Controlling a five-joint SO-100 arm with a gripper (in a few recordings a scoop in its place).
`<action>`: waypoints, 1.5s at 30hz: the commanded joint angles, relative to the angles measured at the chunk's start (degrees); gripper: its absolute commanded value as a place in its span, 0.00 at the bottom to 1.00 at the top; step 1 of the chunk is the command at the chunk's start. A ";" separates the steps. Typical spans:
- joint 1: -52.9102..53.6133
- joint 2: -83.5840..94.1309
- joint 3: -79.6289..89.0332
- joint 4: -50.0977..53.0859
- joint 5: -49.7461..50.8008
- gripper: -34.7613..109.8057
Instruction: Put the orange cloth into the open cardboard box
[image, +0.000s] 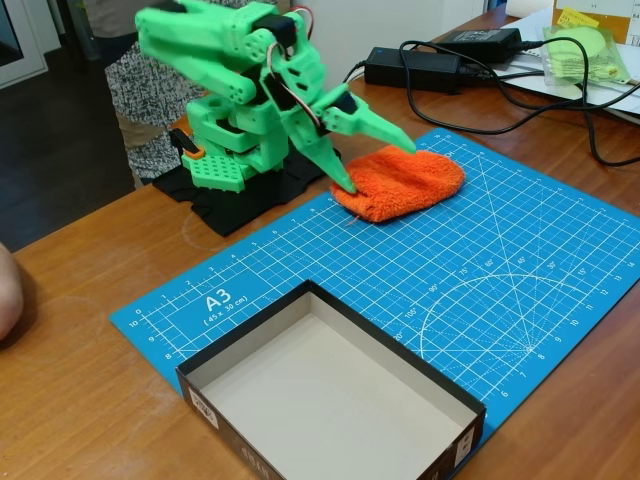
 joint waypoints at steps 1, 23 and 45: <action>-1.85 -21.97 -7.47 -4.57 -0.79 0.57; -2.55 -30.32 -12.83 -1.41 -7.03 0.24; 14.15 -24.35 -44.56 16.61 -2.72 0.24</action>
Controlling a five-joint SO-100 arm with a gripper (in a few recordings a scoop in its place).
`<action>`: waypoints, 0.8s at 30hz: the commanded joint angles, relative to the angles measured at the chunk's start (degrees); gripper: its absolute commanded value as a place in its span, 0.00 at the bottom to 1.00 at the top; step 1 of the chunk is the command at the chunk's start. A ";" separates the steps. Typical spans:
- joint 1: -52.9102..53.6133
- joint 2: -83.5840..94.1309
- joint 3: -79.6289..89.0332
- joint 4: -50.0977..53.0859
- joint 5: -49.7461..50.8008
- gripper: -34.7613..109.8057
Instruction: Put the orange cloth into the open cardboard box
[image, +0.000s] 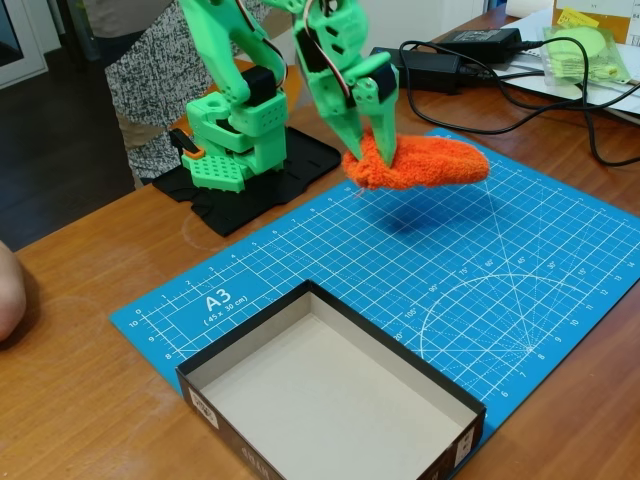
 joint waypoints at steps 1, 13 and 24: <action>4.83 -0.18 -6.15 1.41 -2.20 0.24; 23.29 -16.70 -28.21 4.04 -5.62 0.24; 33.40 -42.63 -58.27 11.78 -5.89 0.24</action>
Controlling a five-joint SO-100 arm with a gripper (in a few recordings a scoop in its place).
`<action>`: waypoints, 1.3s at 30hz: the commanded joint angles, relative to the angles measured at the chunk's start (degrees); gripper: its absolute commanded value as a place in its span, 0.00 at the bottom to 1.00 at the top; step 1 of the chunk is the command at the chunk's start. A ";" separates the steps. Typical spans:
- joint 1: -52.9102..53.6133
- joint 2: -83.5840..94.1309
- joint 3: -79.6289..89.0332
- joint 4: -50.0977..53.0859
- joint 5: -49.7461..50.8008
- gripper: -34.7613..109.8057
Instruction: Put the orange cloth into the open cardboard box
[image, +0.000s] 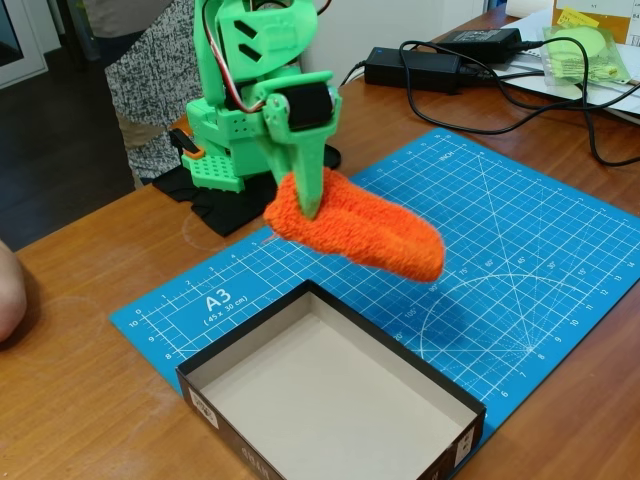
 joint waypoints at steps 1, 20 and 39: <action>2.64 -7.38 -12.66 4.22 -0.53 0.24; 4.92 -44.56 -64.07 21.62 0.44 0.24; 8.09 -53.70 -70.40 21.62 0.35 0.30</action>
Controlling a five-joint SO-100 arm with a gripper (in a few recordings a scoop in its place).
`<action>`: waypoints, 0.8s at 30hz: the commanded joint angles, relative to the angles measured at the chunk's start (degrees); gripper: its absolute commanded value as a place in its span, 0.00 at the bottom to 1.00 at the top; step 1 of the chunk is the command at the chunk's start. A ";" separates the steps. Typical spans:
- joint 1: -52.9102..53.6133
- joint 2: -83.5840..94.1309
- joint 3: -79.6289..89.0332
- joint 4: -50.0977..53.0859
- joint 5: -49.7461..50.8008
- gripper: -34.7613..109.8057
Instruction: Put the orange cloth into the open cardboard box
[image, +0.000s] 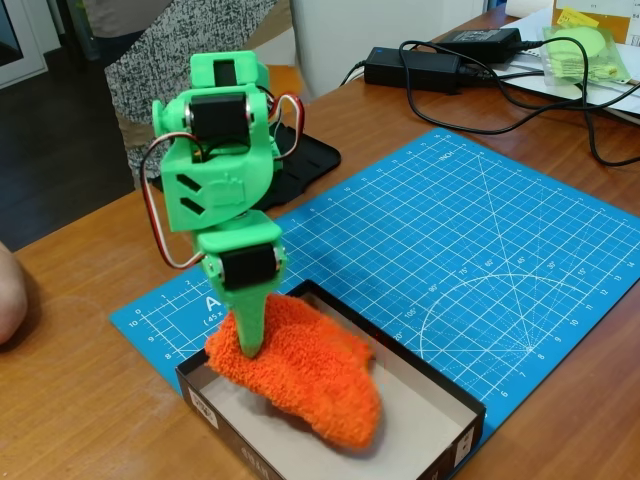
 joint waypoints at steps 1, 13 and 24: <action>-0.26 1.41 -2.72 1.05 0.18 0.32; -0.97 1.76 -1.85 1.05 -1.58 0.50; -1.67 9.49 10.63 1.14 -2.81 0.52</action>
